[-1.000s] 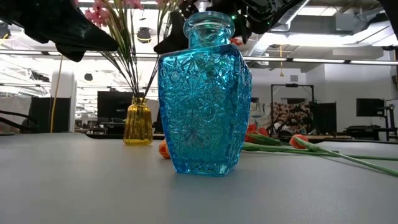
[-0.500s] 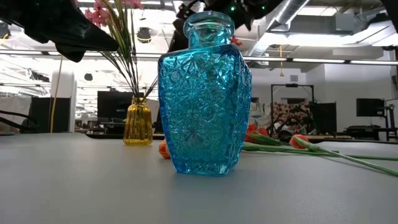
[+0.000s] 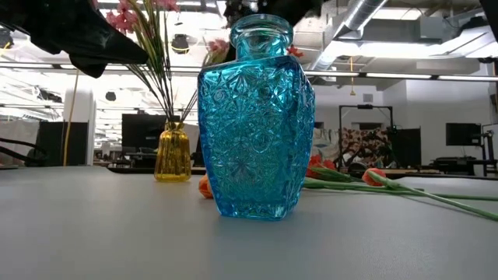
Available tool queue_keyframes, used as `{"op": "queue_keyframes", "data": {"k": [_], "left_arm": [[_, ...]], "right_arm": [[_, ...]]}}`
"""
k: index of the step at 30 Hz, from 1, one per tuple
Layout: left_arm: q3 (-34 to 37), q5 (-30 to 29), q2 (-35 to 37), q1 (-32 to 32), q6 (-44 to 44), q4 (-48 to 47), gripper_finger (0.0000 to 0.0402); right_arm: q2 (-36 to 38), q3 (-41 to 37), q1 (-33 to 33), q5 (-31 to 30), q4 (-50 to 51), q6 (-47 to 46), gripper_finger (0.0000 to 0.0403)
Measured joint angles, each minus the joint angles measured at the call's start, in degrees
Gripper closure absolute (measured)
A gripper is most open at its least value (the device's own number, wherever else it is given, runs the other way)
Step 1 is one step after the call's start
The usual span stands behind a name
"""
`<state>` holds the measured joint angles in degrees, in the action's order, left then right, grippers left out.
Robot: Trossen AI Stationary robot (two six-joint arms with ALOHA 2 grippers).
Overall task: Sort flowers into vase by color
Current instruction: Put the pink flowers into the yellow vase
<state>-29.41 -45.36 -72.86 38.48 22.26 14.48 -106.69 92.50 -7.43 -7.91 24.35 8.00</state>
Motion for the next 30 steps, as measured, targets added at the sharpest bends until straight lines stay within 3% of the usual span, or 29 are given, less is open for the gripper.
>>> {"op": "queue_keyframes", "data": {"k": [9, 18, 30], "left_arm": [[0.0, 0.0, 0.0, 0.0, 0.0, 0.0, 0.04], [0.0, 0.1, 0.0, 0.0, 0.0, 0.0, 0.04], [0.0, 0.1, 0.0, 0.0, -0.5, 0.0, 0.04]], "right_arm": [[0.9, 6.7, 3.0, 0.1, 23.1, -1.2, 0.0154], [1.2, 7.1, 6.8, 0.3, 35.9, -5.2, 0.0154], [1.7, 7.0, 7.5, 0.3, 35.4, -7.6, 0.0154]]}}
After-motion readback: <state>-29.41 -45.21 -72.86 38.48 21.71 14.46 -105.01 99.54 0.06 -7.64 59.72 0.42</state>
